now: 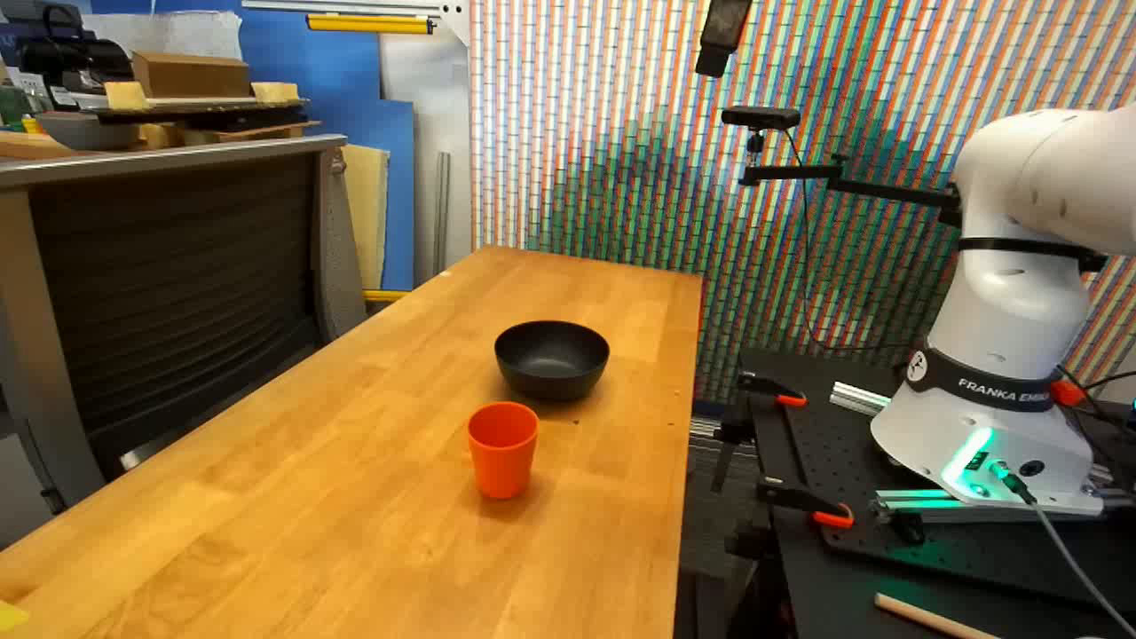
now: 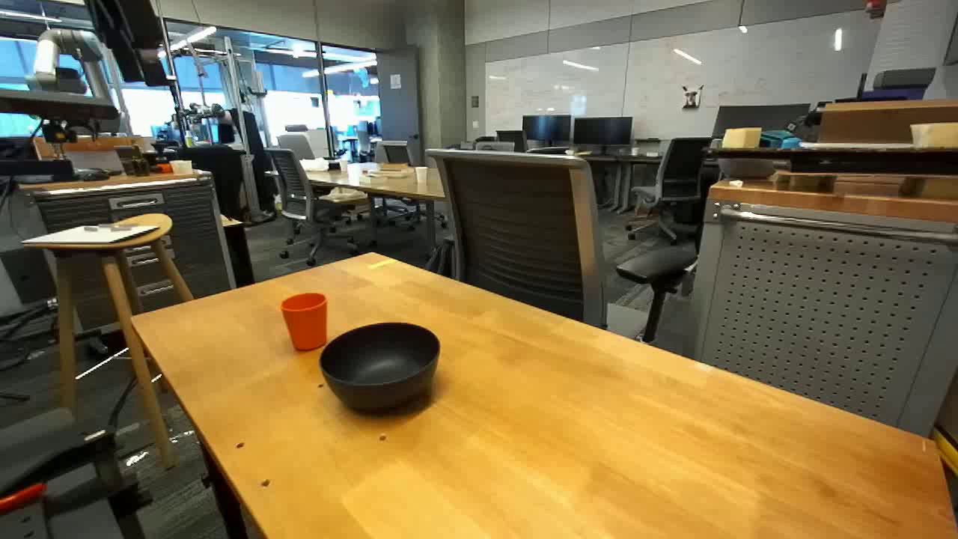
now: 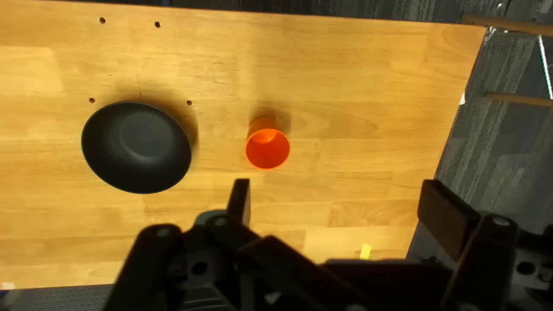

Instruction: Put the orange cup in the black bowl

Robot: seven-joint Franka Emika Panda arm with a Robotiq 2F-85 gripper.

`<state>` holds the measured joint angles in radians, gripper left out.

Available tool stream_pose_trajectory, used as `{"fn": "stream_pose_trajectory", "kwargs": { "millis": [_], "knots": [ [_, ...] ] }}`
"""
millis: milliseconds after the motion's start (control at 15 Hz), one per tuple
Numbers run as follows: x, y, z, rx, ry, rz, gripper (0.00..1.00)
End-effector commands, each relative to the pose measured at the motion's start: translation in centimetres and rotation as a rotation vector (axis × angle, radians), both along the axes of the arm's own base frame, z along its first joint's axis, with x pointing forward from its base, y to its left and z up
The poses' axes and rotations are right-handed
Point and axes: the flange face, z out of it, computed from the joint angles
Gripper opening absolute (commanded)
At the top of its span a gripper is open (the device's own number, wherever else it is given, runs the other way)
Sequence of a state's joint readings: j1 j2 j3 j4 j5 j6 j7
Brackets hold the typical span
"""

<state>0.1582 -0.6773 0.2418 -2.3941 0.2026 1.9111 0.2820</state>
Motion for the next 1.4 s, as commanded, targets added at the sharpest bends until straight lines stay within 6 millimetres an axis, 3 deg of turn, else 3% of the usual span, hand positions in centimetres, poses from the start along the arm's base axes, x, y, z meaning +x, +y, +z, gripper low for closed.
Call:
{"fn": "stream_pose_trajectory", "kwargs": {
  "millis": [0,267,400,533,1000,1333],
  "knots": [
    [0.0,0.0,0.3,0.001,-0.005,0.001,1.0],
    [0.4,-0.1,0.7,0.003,-0.001,-0.007,1.0],
    [3.2,-0.4,-1.0,-0.039,0.047,-0.094,1.0],
    [7.3,-0.5,-4.0,-0.088,0.093,-0.136,1.0],
    [16.6,0.9,-14.1,-0.13,0.313,-0.099,1.0],
    [22.9,2.0,-23.2,-0.145,0.429,-0.101,1.0]
  ]
}}
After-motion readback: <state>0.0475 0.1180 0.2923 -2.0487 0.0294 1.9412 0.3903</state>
